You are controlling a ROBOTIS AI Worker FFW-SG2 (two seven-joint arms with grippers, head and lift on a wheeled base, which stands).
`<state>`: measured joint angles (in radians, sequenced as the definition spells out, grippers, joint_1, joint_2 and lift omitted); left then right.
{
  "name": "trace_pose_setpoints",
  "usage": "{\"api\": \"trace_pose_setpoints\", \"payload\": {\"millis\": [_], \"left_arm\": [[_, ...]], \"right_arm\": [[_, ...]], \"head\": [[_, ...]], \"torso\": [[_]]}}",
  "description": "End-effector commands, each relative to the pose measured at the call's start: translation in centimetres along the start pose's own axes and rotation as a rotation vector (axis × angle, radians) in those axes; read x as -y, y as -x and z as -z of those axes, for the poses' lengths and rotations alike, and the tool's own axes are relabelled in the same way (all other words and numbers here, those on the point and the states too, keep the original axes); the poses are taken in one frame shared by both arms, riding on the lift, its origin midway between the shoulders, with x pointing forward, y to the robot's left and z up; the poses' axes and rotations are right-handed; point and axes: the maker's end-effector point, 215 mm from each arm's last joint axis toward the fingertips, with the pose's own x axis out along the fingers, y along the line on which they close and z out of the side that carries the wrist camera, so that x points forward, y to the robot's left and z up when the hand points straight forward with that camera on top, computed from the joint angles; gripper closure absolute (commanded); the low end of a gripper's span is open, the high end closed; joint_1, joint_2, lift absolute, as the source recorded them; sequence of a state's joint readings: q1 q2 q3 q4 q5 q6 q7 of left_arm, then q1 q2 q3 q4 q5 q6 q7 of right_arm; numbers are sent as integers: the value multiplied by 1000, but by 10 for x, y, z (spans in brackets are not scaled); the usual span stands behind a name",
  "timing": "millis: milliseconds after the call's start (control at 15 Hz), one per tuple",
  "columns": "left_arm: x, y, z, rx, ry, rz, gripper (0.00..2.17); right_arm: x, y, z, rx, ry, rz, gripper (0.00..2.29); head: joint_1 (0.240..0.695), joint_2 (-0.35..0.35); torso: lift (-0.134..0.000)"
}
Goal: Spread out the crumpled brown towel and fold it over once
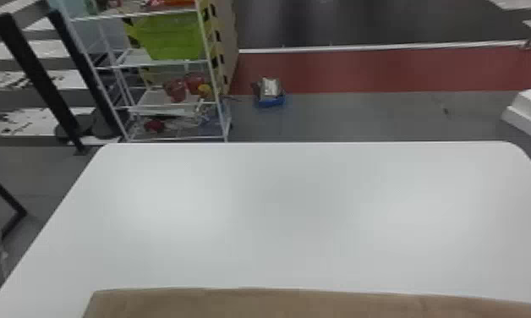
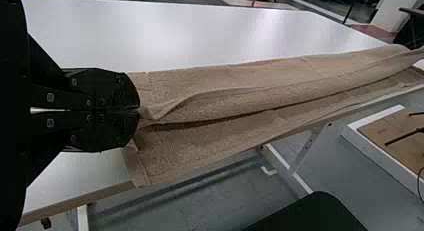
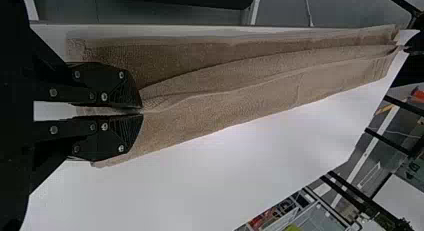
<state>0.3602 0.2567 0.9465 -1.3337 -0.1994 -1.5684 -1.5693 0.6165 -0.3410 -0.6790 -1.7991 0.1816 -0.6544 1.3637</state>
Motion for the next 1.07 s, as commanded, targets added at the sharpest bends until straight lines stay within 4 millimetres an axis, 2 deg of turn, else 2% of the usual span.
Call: {"api": "trace_pose_setpoints", "payload": {"millis": [0, 133, 200, 600, 1000], "left_arm": [[1, -1, 0, 3, 1, 4, 1423], [1, 0, 0, 2, 1, 4, 508], [3, 1, 2, -3, 0, 11, 424], [7, 5, 5, -16, 2, 28, 424], [3, 19, 18, -53, -10, 31, 424]], "right_arm": [[-3, -1, 1, -3, 2, -10, 1045], [-2, 1, 2, -7, 2, -6, 1042], [-3, 2, 1, -8, 12, -7, 1042], [-16, 3, 1, -3, 34, -24, 1042], [-17, 3, 4, -8, 47, -30, 1042]], "head": [[695, 122], [695, 122], [695, 122], [695, 139], [695, 167]], "torso": [[-123], [-123], [-123], [-123], [-123]]}}
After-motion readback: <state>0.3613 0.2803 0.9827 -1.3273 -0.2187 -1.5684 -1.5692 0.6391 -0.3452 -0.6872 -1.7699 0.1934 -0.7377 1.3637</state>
